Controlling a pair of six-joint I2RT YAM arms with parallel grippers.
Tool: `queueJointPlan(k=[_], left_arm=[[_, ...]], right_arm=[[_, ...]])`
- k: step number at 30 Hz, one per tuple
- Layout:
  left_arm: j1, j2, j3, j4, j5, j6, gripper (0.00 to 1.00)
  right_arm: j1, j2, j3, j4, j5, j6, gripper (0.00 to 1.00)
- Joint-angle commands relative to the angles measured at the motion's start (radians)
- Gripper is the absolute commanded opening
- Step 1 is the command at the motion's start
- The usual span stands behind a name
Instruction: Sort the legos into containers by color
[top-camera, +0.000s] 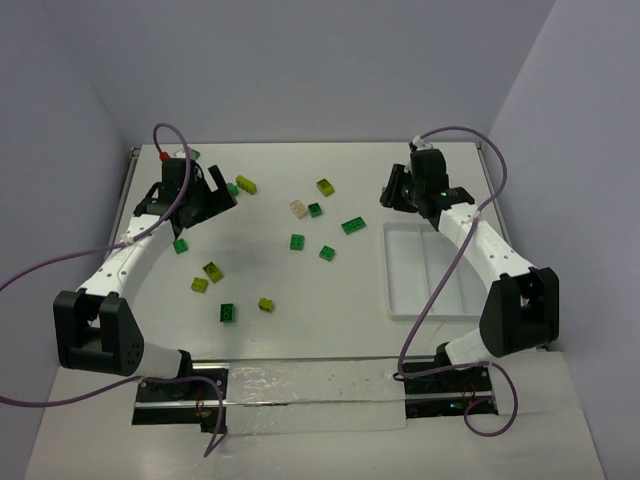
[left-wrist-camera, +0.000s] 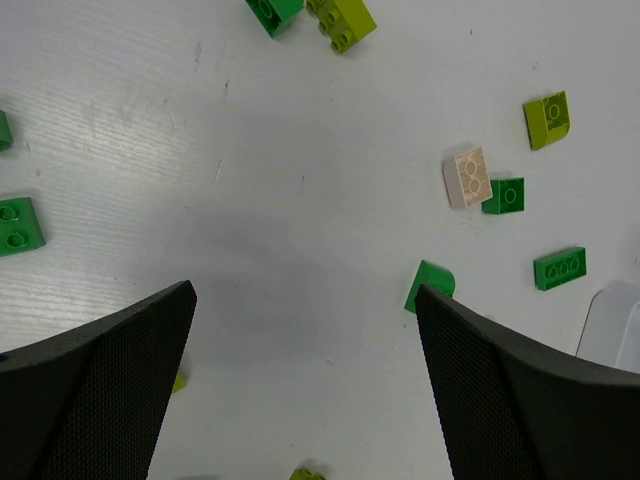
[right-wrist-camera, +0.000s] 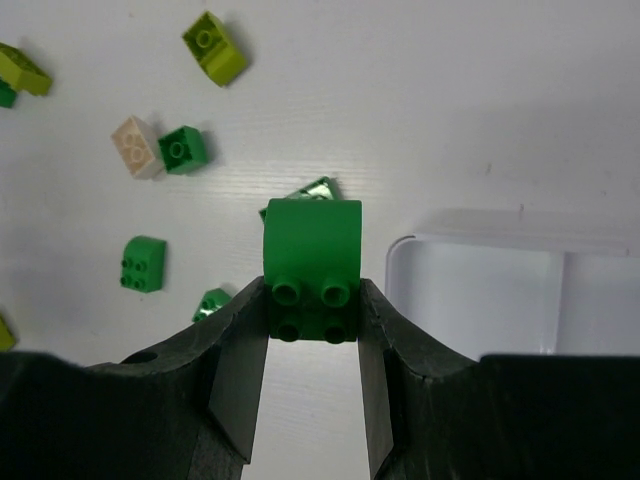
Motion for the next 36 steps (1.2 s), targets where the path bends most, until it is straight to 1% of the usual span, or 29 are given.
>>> queueJointPlan(k=[1,12,28,36], left_arm=[[0.001,-0.038,-0.018,0.051,-0.005,0.011,0.99],[0.0,-0.026,-0.019,0.048,-0.012,0.007,0.99],[0.001,-0.014,0.01,0.007,-0.027,0.025,0.99],[0.001,-0.004,-0.002,0.018,-0.021,0.019,0.99]], right_arm=[[-0.045,-0.079,-0.086,0.03,0.001,0.004,0.19],[-0.079,-0.127,-0.154,0.059,0.012,0.009,0.19],[-0.08,-0.105,-0.168,0.076,0.027,0.023,0.19],[-0.084,-0.114,-0.169,0.077,0.03,0.021,0.19]])
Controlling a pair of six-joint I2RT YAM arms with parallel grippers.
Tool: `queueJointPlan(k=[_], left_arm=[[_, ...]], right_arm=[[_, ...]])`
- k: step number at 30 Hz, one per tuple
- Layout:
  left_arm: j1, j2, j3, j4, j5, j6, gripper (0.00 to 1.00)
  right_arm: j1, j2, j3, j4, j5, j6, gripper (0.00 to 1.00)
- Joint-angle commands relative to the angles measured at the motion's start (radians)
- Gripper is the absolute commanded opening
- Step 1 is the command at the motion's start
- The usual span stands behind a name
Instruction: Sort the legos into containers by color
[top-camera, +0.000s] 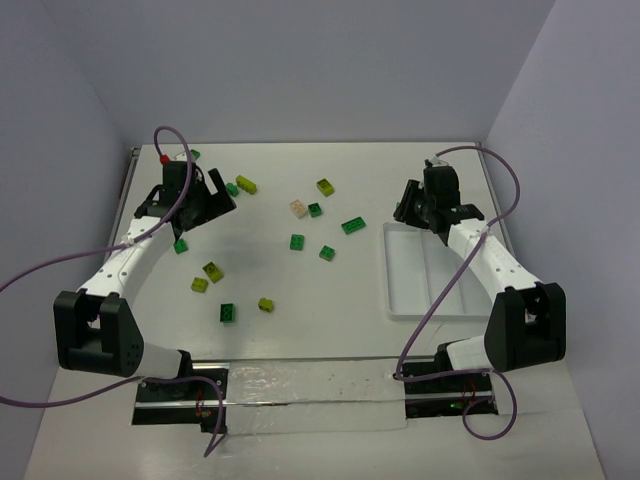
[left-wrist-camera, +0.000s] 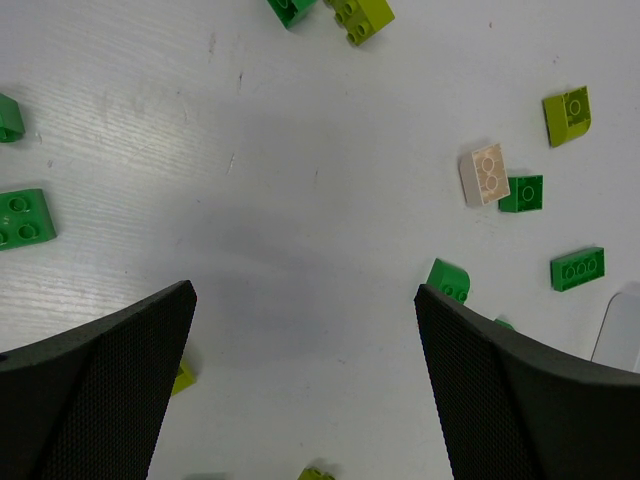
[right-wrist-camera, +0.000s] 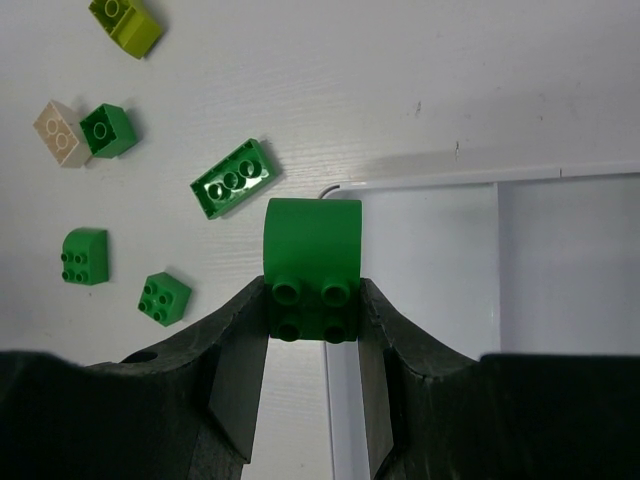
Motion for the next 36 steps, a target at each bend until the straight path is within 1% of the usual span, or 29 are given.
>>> queueJointPlan(k=[1,10,12,19,22,23,25,27,28,29,32,34,36], left_arm=[[0.001,0.002,0.021,0.015,-0.004,0.012,0.99],[0.001,0.003,0.042,-0.002,0.004,0.017,0.99],[0.0,0.005,0.048,-0.004,0.005,0.016,0.99],[0.001,0.004,0.04,-0.001,0.007,0.013,0.99],[0.0,0.008,0.038,-0.002,0.01,0.011,0.99],[0.0,0.01,0.039,-0.002,0.013,0.011,0.99],[0.0,0.011,0.039,-0.006,0.002,0.003,0.99],[0.0,0.013,0.044,-0.015,-0.016,0.003,0.99],[0.001,0.013,0.045,-0.016,-0.019,0.004,0.99],[0.001,0.013,0.046,-0.017,-0.017,0.005,0.99],[0.001,0.013,0.05,-0.012,-0.007,0.008,0.99],[0.001,0.016,0.051,-0.01,-0.007,0.005,0.99],[0.001,0.021,0.052,-0.007,-0.007,0.003,0.99]], right_arm=[[-0.013,-0.024,-0.004,0.043,0.018,0.001,0.19],[-0.018,-0.016,-0.019,0.047,0.027,-0.001,0.19],[-0.02,0.004,-0.024,0.046,0.055,-0.001,0.19],[-0.023,0.032,-0.09,0.07,0.059,0.013,0.21],[-0.023,0.052,-0.1,0.081,0.059,0.019,0.27],[-0.023,0.069,-0.099,0.084,0.058,0.024,0.41],[-0.023,0.073,-0.099,0.084,0.056,0.025,0.55],[-0.024,0.068,-0.095,0.08,0.069,0.031,0.75],[-0.024,0.063,-0.091,0.075,0.075,0.031,0.83],[-0.023,0.059,-0.085,0.067,0.077,0.029,0.87],[-0.016,0.033,-0.057,0.05,0.092,0.024,0.88],[-0.005,0.019,-0.025,0.042,0.102,0.023,0.87],[0.04,0.034,0.036,0.017,0.094,0.012,0.8]])
